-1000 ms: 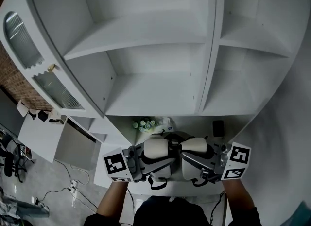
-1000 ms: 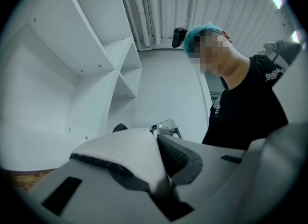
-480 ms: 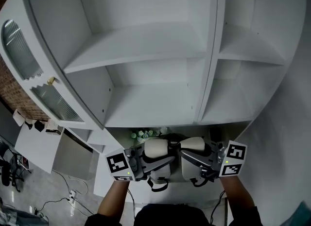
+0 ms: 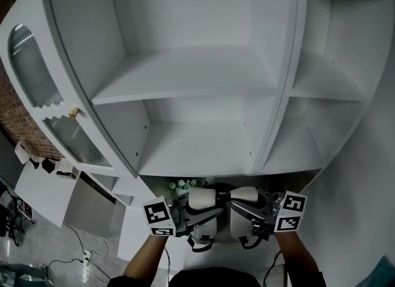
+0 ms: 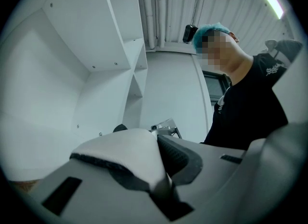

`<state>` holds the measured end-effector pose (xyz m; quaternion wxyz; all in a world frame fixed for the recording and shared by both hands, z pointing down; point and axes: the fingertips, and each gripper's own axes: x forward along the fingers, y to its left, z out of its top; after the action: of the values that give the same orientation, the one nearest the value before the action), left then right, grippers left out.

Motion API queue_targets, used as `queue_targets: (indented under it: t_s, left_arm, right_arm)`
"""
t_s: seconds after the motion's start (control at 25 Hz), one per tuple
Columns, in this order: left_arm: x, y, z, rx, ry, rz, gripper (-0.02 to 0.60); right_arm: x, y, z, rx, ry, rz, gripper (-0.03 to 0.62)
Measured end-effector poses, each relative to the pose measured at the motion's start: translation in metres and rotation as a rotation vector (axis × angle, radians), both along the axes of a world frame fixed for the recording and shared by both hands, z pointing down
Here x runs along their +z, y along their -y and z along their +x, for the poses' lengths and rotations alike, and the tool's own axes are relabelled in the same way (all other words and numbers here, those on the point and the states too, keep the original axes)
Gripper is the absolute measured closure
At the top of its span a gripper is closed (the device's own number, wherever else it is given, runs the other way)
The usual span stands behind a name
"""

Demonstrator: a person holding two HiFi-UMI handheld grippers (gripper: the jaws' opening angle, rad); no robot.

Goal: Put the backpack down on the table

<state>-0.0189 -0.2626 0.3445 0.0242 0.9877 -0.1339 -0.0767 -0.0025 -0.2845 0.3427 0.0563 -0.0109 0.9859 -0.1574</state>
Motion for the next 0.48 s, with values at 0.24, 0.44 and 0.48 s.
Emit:
queue_targets:
  t_s: [0.24, 0.44, 0.48]
  left_arm:
    - [0.018, 0.006, -0.003, 0.016, 0.007, -0.019, 0.522]
    - [0.038, 0.011, -0.006, 0.021, 0.002, -0.053, 0.522]
    - [0.042, 0.012, -0.006, 0.019, 0.003, -0.061, 0.522]
  right_arm:
    - [0.016, 0.008, -0.004, 0.007, 0.007, -0.034, 0.542]
    - [0.04, 0.008, -0.008, 0.006, -0.028, -0.042, 0.54]
    - [0.045, 0.008, -0.009, 0.007, -0.039, -0.042, 0.54]
